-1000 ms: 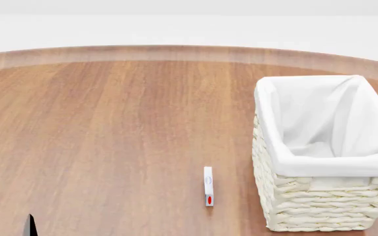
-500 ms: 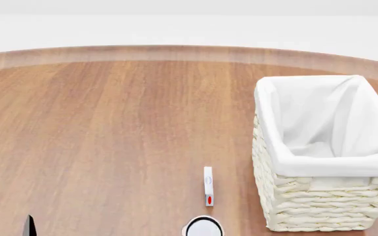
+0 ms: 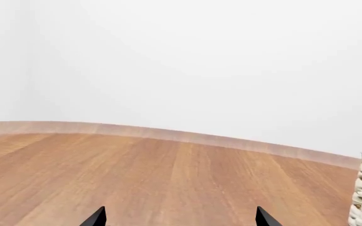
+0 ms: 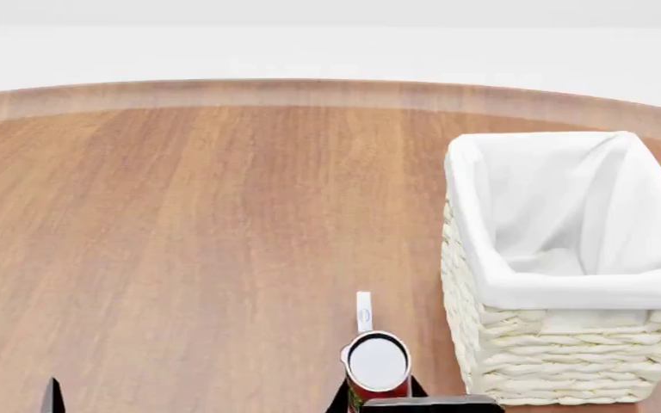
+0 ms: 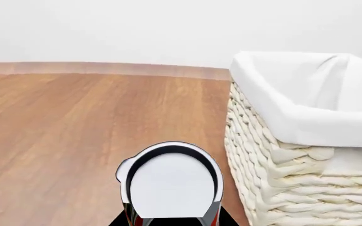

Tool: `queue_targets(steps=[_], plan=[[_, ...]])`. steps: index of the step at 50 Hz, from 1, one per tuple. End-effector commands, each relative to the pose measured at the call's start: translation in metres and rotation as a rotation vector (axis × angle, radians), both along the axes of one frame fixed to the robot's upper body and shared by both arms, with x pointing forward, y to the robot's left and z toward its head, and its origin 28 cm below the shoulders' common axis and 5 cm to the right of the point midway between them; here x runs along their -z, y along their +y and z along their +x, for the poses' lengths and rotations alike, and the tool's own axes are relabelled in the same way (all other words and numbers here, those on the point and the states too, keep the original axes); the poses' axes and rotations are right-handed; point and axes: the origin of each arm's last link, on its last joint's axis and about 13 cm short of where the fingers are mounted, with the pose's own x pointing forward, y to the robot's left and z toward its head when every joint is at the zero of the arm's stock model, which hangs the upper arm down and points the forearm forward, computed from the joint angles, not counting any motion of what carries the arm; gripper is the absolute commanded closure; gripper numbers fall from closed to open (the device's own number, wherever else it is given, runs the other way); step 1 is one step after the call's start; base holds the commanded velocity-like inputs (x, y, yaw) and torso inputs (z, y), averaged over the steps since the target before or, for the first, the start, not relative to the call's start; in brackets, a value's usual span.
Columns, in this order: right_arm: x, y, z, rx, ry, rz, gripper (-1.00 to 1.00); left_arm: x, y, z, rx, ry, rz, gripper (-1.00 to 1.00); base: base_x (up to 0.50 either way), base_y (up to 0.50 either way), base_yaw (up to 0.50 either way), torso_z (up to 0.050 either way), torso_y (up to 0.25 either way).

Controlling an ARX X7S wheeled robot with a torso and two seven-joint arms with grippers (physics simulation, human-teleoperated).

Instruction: Pick up the tomato sauce, and put it in the basket.

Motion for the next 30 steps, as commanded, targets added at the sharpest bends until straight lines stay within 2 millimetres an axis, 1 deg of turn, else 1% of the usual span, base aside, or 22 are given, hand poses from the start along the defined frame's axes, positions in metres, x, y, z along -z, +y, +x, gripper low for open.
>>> queue_targets(steps=[1,5,9,13,20,23,30], plan=[[-0.015,-0.006,0.029,0.030,-0.027,-0.029,1.00,0.001,-0.001,0.000,0.002,0.001,0.001,-1.00,0.00,0.00,0.00,0.000,0.000],[-0.025,-0.005,0.039,0.027,-0.035,-0.032,1.00,0.004,-0.001,0.002,-0.001,0.008,-0.003,-1.00,0.00,0.00,0.00,0.000,0.000],[-0.032,-0.005,0.045,0.024,-0.046,-0.047,1.00,0.005,-0.001,0.002,0.003,0.010,-0.003,-1.00,0.00,0.00,0.00,0.000,0.000],[-0.044,-0.006,0.053,0.030,-0.061,-0.046,1.00,0.006,-0.001,0.002,0.002,0.013,-0.002,-1.00,0.00,0.00,0.00,0.000,0.000],[-0.073,-0.007,0.069,0.033,-0.095,-0.040,1.00,0.007,-0.002,0.002,0.002,0.016,-0.002,-1.00,0.00,0.00,0.00,0.000,0.001],[-0.076,-0.007,0.071,0.033,-0.098,-0.036,1.00,0.008,-0.002,0.003,0.001,0.018,-0.003,-1.00,0.00,0.00,0.00,0.000,0.000],[-0.088,-0.010,0.085,0.029,-0.095,-0.056,1.00,0.008,-0.003,0.003,0.007,0.020,0.000,-1.00,0.00,0.00,0.00,0.000,0.000]])
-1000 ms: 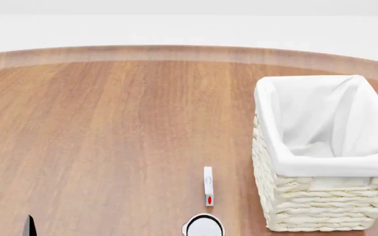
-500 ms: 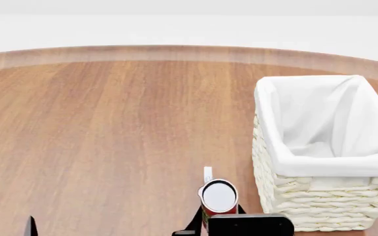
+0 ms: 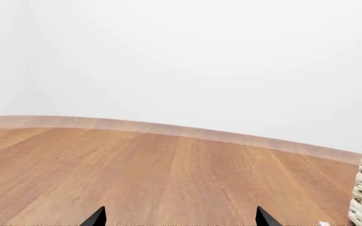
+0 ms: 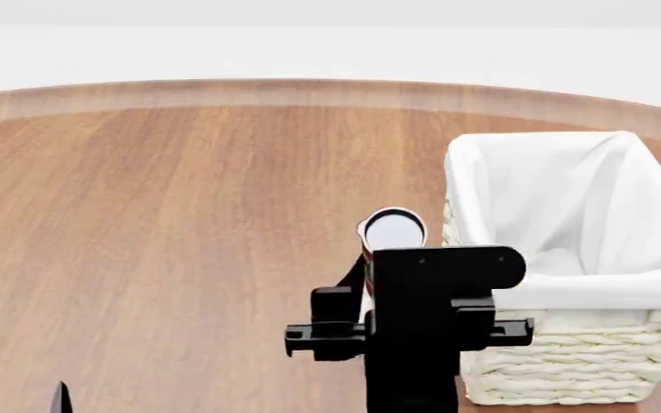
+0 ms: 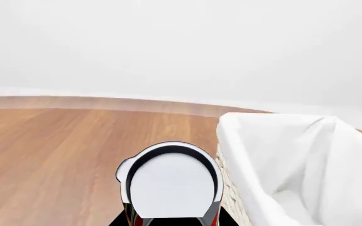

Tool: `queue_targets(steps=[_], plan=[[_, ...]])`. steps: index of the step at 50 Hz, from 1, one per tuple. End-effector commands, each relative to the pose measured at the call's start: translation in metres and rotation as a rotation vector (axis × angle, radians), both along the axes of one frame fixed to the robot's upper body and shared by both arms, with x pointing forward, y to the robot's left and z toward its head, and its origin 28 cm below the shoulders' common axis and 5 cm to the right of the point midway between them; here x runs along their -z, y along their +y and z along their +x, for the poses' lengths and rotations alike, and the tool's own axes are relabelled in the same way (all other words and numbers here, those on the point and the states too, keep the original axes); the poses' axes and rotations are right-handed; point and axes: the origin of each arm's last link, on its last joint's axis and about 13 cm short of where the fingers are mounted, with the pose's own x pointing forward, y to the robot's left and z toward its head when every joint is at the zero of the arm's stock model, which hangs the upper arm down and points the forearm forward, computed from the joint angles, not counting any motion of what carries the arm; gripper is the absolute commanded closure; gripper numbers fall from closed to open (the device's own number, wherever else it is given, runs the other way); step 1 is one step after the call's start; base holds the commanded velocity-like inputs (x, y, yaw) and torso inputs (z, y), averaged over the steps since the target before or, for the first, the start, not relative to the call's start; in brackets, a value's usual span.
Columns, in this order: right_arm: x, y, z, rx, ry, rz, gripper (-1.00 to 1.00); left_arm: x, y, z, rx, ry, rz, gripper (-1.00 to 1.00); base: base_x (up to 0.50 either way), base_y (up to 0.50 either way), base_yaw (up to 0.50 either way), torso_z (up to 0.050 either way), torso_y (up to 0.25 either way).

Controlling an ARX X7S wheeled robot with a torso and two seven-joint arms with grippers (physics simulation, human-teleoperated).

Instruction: Pick up the tomato sauce, and put it in the basket.

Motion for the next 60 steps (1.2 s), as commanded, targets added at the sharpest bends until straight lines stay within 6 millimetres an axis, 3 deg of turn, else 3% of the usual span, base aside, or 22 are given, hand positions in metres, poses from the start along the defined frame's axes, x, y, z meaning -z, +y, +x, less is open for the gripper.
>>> queue_targets(steps=[1,8,12,25,43,60], plan=[[-0.029,-0.005,0.021,0.002,-0.028,-0.034,1.00,0.000,-0.001,0.000,0.003,0.002,-0.002,-1.00,0.00,0.00,0.00,0.000,0.000],[-0.051,-0.009,0.030,0.010,-0.055,-0.034,1.00,0.000,-0.002,0.002,0.005,0.003,-0.001,-1.00,0.00,0.00,0.00,0.000,0.000],[-0.060,-0.016,0.046,0.049,-0.051,-0.032,1.00,-0.001,-0.001,0.002,0.003,0.000,-0.001,-1.00,0.00,0.00,0.00,0.000,0.000],[-0.064,-0.033,0.077,0.134,-0.002,-0.022,1.00,0.000,-0.002,0.003,0.006,0.001,0.005,-1.00,0.00,0.00,0.00,0.000,0.000],[-0.095,-0.062,0.116,0.270,0.019,-0.010,1.00,0.002,-0.004,0.003,0.014,0.007,0.005,-1.00,0.00,0.00,0.00,0.000,0.001],[-0.095,-0.084,0.135,0.375,0.080,-0.021,1.00,0.005,-0.004,0.003,0.015,0.011,0.000,-1.00,0.00,0.00,0.00,0.000,0.000]])
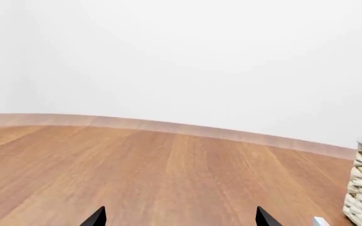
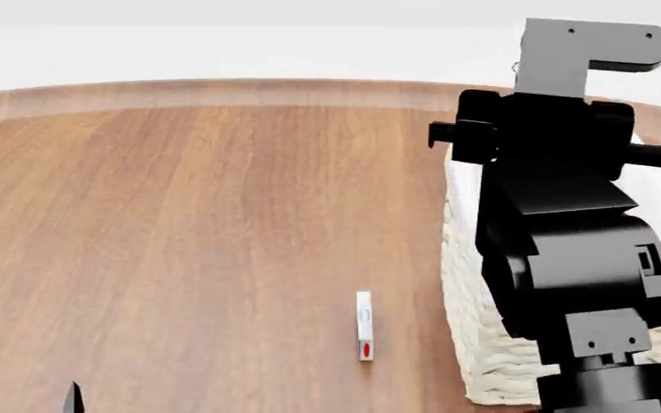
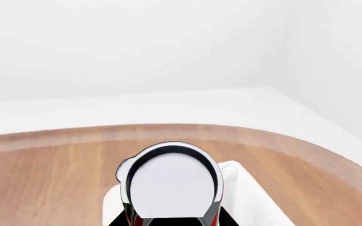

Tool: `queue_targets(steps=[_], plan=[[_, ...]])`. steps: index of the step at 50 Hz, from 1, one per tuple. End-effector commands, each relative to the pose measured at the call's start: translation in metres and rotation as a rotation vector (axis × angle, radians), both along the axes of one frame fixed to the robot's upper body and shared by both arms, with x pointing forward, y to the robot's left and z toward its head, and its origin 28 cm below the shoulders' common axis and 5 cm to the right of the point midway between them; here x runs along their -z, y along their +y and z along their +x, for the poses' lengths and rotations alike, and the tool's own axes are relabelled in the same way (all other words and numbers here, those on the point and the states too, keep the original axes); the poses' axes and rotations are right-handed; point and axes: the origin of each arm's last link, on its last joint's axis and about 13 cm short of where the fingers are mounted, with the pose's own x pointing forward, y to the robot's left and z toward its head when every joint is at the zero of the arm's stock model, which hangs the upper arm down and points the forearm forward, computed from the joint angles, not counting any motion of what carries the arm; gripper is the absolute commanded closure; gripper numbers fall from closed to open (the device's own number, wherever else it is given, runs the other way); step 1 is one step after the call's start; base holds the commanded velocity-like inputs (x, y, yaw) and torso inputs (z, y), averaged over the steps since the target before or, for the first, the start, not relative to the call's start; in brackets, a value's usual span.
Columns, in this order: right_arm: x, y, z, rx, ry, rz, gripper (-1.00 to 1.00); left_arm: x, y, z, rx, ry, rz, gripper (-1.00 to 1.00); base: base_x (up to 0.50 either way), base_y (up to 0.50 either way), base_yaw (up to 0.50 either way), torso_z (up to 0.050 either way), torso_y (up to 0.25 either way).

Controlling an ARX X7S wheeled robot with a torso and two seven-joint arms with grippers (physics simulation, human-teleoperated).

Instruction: Pick up the tomato sauce, and put it in the basket.

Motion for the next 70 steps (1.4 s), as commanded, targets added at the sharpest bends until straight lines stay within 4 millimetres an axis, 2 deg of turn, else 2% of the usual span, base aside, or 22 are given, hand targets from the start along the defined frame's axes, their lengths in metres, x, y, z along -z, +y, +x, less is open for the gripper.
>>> queue_targets(steps=[1,11,18,24,31,51,70], plan=[[-0.006,-0.017,0.012,0.067,0.027,-0.014,1.00,0.001,0.000,0.000,0.000,0.002,-0.001,-1.00,0.00,0.00,0.00,0.000,0.000],[-0.010,-0.023,0.019,0.103,0.058,0.007,1.00,0.000,0.000,-0.001,0.002,0.000,0.002,-1.00,0.00,0.00,0.00,0.000,0.001],[-0.002,-0.027,0.028,0.129,0.124,0.027,1.00,-0.001,0.000,0.000,0.002,-0.003,0.001,-1.00,0.00,0.00,0.00,0.000,0.000],[0.010,-0.028,0.026,0.144,0.165,0.040,1.00,-0.003,0.001,0.000,0.001,-0.005,0.001,-1.00,0.00,0.00,0.00,0.000,0.000],[0.016,-0.030,0.024,0.168,0.204,0.033,1.00,-0.002,0.000,0.000,0.002,-0.004,0.001,-1.00,0.00,0.00,0.00,0.000,0.000],[0.012,-0.032,0.022,0.195,0.258,0.003,1.00,0.005,0.000,-0.001,0.002,0.010,0.000,-1.00,0.00,0.00,0.00,0.000,0.000],[0.018,-0.034,0.017,0.207,0.350,-0.056,1.00,0.004,0.001,-0.001,-0.003,0.008,0.000,-1.00,0.00,0.00,0.00,0.000,0.001]])
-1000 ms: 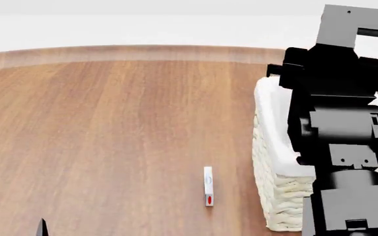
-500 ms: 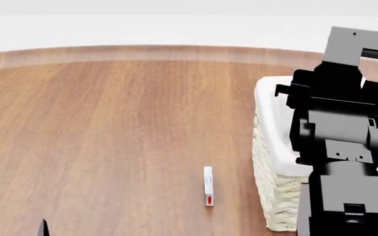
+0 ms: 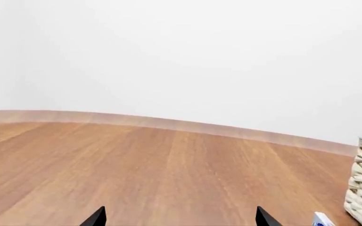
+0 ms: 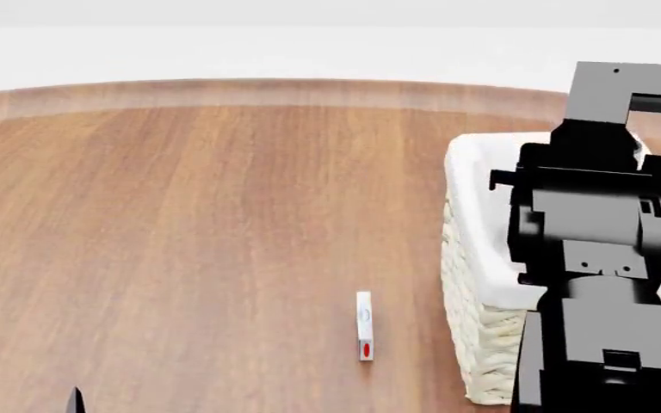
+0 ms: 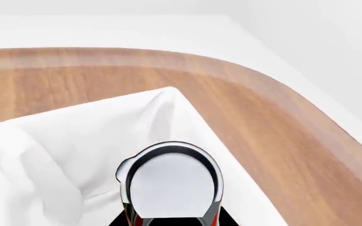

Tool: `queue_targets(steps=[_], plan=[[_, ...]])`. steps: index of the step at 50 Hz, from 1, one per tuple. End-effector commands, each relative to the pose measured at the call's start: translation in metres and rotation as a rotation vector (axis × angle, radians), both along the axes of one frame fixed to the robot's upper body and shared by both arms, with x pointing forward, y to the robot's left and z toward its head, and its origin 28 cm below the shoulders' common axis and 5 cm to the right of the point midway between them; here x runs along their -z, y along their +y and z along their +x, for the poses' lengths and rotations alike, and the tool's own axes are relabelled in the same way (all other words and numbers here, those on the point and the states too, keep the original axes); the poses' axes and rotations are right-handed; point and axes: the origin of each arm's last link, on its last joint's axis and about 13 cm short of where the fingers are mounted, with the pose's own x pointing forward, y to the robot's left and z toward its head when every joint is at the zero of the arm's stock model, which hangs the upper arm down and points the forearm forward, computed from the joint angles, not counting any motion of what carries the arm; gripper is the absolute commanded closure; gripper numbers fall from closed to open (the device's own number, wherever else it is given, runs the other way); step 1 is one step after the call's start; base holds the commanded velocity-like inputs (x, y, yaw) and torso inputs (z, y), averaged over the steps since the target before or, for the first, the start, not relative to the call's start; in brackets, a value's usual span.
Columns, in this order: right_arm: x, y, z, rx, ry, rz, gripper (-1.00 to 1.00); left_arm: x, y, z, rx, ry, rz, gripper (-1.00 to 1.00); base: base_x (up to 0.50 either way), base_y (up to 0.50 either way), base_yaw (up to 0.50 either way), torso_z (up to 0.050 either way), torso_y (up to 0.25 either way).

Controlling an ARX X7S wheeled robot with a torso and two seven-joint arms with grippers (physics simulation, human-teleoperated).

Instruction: Pick up the tomato sauce, and put it in the basket.

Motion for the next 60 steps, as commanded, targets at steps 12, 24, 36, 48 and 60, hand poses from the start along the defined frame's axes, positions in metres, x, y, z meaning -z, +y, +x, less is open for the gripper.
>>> queue_targets(steps=[12,24,36,48,60], plan=[[0.007,-0.001,-0.004,-0.025,0.083,-0.030,1.00,-0.003,0.000,0.001,-0.002,-0.006,0.001,-1.00,0.00,0.00,0.00,0.000,0.000],[0.008,-0.003,-0.006,-0.012,0.096,-0.017,-1.00,-0.001,0.000,0.000,0.000,-0.001,0.000,-1.00,0.00,0.00,0.00,0.000,0.000],[-0.023,-0.001,0.002,0.000,-0.030,-0.051,-1.00,0.002,-0.001,0.000,0.002,0.007,0.001,-1.00,0.00,0.00,0.00,0.000,0.000],[-0.054,0.043,-0.001,-0.203,-0.252,-0.103,-1.00,0.002,-0.001,-0.001,0.000,0.007,-0.002,-1.00,0.00,0.00,0.00,0.000,0.000],[-0.062,0.101,-0.083,-0.436,-0.521,-0.213,-1.00,0.000,0.000,-0.001,-0.002,0.004,-0.002,-1.00,0.00,0.00,0.00,0.000,0.000]])
